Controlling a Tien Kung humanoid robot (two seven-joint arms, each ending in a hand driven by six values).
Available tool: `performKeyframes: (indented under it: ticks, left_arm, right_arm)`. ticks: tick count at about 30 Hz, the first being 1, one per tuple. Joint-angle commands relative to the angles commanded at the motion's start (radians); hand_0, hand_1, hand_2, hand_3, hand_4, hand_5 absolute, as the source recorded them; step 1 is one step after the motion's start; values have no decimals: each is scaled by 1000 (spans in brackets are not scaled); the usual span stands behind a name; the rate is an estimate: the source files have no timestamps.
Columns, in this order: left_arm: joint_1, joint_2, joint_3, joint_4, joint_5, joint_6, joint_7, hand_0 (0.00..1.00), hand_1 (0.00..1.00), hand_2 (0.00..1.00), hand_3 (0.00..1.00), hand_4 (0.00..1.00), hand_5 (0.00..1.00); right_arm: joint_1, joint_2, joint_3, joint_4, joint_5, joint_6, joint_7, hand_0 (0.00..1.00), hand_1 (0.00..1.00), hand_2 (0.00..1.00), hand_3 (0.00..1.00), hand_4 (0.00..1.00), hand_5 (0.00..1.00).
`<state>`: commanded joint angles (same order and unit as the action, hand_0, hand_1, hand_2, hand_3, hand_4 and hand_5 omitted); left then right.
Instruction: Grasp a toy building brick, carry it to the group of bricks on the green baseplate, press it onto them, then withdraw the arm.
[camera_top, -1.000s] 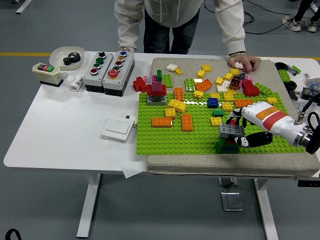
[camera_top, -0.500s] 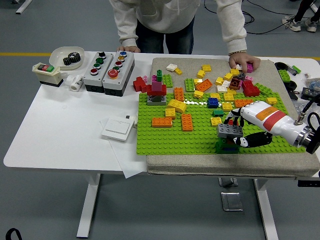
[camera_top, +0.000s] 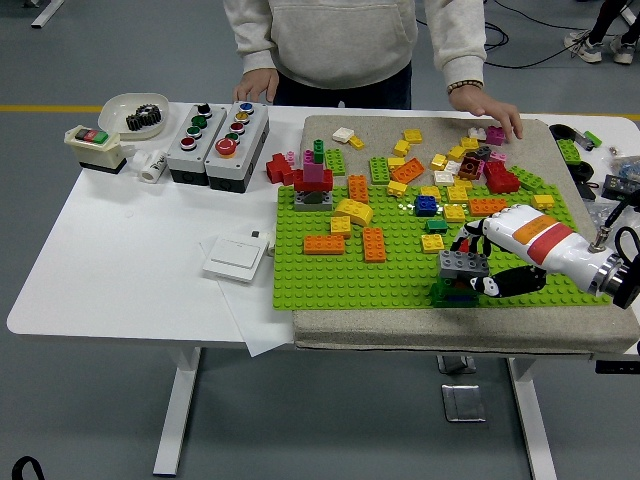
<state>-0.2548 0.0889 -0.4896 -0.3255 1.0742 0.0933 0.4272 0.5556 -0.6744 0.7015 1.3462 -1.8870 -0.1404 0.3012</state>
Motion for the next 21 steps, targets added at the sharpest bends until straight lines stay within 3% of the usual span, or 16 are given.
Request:
performKeyframes:
  ticks: [12, 21]
  left_arm:
    - [2, -1, -6, 0, 9, -3, 2, 665, 707, 732, 579, 653, 644]
    - [4, -2, -12, -1, 20, -5, 5, 664, 708, 731, 579, 653, 644]
  right_arm:
    - [-38, 11, 36, -16, -45, -101, 80, 343, 392, 449, 458, 595, 262]
    - [-51, 23, 41, -29, -91, -129, 95, 344, 395, 449, 457, 591, 261]
